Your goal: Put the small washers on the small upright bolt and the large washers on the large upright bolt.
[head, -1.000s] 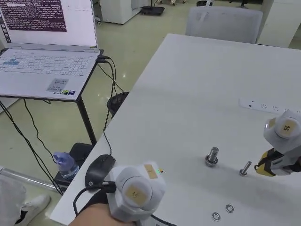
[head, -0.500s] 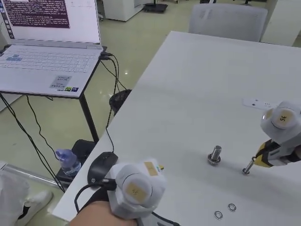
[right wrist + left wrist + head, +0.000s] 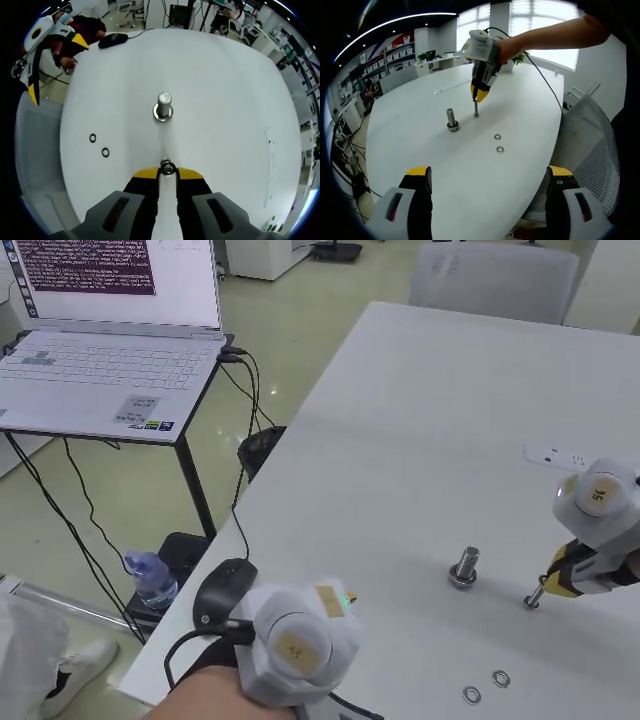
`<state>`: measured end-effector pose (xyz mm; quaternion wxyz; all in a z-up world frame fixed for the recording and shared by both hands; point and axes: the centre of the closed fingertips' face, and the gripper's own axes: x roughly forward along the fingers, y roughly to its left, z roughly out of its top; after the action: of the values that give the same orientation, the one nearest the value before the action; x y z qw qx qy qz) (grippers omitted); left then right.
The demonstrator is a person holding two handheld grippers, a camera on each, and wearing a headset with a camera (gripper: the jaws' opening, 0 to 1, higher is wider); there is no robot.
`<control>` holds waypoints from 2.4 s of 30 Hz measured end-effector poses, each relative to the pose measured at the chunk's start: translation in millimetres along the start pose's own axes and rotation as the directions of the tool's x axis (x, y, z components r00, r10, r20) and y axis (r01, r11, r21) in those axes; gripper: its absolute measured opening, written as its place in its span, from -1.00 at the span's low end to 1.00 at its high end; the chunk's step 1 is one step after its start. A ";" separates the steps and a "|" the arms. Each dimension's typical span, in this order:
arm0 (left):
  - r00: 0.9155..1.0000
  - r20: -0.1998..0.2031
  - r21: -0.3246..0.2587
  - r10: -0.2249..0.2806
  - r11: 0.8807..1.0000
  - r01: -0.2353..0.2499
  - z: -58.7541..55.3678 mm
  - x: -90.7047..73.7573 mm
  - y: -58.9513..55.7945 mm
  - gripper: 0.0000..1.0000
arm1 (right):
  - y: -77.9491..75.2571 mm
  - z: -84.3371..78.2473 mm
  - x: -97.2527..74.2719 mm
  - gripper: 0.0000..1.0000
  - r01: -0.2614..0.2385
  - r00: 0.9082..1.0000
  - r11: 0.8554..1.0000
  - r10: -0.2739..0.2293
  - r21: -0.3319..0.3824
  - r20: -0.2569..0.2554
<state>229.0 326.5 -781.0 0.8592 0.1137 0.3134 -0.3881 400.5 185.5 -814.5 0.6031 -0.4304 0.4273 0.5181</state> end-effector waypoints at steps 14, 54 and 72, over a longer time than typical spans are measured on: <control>1.000 -0.021 0.000 0.000 1.000 0.000 -7.6 -1.1 2.9 0.89 | -0.7 -3.1 12.2 -0.74 -0.008 1.000 1.000 0.007 -0.016 -0.025; 0.998 -0.058 -0.018 -0.008 1.000 0.007 -22.0 -5.8 3.6 0.77 | 1.3 -16.1 46.3 -0.73 -0.027 0.998 1.000 0.027 -0.002 -0.061; 0.999 -0.051 -0.008 -0.001 1.000 0.000 -19.7 -12.6 5.8 0.76 | 1.6 -11.2 34.6 -0.58 -0.029 0.999 1.000 0.029 0.004 -0.041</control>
<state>218.1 346.5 -788.7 0.8513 0.1199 0.3369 -0.3839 401.5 183.8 -850.9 0.5874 -0.4338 0.4467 0.5170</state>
